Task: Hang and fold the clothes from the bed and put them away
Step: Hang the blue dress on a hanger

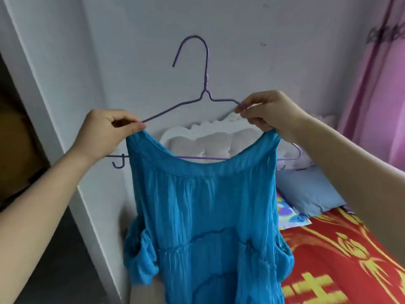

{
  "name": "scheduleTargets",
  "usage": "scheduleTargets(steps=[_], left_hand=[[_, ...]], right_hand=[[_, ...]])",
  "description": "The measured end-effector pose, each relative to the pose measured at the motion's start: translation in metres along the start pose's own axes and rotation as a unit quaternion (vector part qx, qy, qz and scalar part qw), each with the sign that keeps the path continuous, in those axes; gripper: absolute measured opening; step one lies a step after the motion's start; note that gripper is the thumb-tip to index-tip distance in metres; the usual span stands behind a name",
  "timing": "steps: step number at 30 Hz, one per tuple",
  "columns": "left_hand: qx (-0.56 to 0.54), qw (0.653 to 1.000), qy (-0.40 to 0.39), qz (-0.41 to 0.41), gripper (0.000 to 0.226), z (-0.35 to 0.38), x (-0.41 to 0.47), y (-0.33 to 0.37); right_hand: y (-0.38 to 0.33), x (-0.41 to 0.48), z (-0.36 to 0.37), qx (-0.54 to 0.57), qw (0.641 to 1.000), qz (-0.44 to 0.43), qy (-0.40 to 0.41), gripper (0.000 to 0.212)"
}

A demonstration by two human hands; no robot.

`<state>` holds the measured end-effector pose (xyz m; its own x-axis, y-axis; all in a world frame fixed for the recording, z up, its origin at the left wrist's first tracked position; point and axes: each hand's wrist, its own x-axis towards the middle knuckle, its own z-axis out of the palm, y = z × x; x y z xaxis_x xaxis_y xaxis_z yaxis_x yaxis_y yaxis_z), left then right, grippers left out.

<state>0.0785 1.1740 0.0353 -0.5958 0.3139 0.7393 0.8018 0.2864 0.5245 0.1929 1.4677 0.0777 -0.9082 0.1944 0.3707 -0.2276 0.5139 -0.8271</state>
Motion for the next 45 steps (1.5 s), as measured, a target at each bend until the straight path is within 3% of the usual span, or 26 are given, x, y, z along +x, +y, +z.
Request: scheduleTargets(steps=[5, 8, 13, 16, 20, 24, 30, 36, 39, 42, 45], left_hand=[[0.041, 0.999, 0.032, -0.018, 0.022, -0.044, -0.007, -0.017], [0.072, 0.995, 0.061, -0.022, 0.015, -0.084, -0.013, -0.029], [0.13, 0.985, 0.115, -0.002, 0.025, -0.161, -0.026, -0.051], [0.162, 0.979, 0.125, -0.017, 0.025, -0.203, -0.028, -0.07], [0.202, 0.971, 0.091, -0.085, 0.012, -0.268, -0.04, -0.109], [0.302, 0.933, 0.144, -0.134, 0.037, -0.322, -0.068, -0.151], [0.288, 0.922, 0.11, -0.233, 0.041, -0.38, -0.122, -0.21], [0.223, 0.914, 0.169, -0.295, 0.033, -0.406, -0.154, -0.249], [0.215, 0.907, 0.188, -0.309, 0.033, -0.414, -0.161, -0.262], [0.223, 0.899, 0.192, -0.325, 0.032, -0.422, -0.17, -0.277], [0.223, 0.892, 0.193, -0.343, 0.031, -0.433, -0.176, -0.292]], right_hand=[[-0.021, 0.016, 0.039, -0.021, 0.998, -0.042, -0.042, 0.01], [-0.04, 0.03, 0.072, -0.045, 0.994, -0.072, -0.075, 0.017], [-0.077, 0.054, 0.149, 0.043, 0.987, -0.146, -0.055, 0.023], [-0.095, 0.068, 0.195, 0.082, 0.984, -0.148, -0.055, 0.025], [-0.119, 0.09, 0.259, 0.086, 0.986, -0.13, -0.056, 0.025], [-0.131, 0.106, 0.316, 0.096, 0.991, -0.081, -0.047, 0.024], [-0.131, 0.113, 0.404, 0.134, 0.989, 0.045, -0.047, 0.024], [-0.138, 0.118, 0.479, 0.206, 0.969, 0.123, -0.06, 0.025], [-0.148, 0.129, 0.503, 0.246, 0.954, 0.141, -0.099, 0.025], [-0.156, 0.144, 0.53, 0.314, 0.917, 0.162, -0.184, 0.024], [-0.164, 0.165, 0.562, 0.342, 0.901, 0.142, -0.224, 0.02]])
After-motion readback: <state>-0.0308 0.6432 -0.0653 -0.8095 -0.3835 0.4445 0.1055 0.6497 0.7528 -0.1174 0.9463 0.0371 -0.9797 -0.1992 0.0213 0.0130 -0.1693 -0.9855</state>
